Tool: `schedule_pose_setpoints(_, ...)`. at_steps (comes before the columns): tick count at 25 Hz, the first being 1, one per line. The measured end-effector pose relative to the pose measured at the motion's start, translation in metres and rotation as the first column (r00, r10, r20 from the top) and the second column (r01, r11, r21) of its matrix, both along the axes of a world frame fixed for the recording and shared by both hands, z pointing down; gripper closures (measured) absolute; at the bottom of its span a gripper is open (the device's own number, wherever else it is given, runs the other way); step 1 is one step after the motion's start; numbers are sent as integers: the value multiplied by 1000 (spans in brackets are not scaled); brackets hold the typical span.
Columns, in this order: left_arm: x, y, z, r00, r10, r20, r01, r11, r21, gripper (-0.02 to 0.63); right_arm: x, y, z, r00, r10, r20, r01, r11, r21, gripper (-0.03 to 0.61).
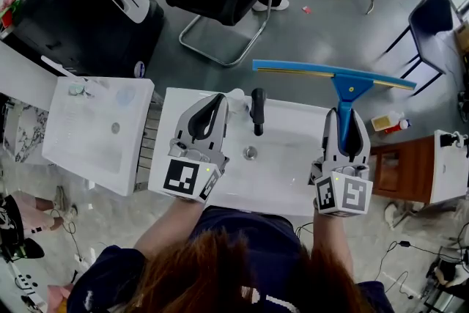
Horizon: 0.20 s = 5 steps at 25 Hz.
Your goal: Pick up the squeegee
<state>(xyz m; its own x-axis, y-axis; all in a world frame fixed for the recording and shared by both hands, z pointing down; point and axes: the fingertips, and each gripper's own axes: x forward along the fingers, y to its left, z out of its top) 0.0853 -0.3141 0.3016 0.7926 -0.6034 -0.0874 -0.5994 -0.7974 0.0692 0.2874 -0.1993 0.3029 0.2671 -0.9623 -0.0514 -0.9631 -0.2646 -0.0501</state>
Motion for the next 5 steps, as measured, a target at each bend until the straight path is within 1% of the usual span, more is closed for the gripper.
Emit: schedule_pose_setpoints(5, 1, 2, 3, 1000, 4, 2, -4, 1000, -3, 594, -1, 1, 1, 1000, 5, -9, -5, 1000, -3, 419)
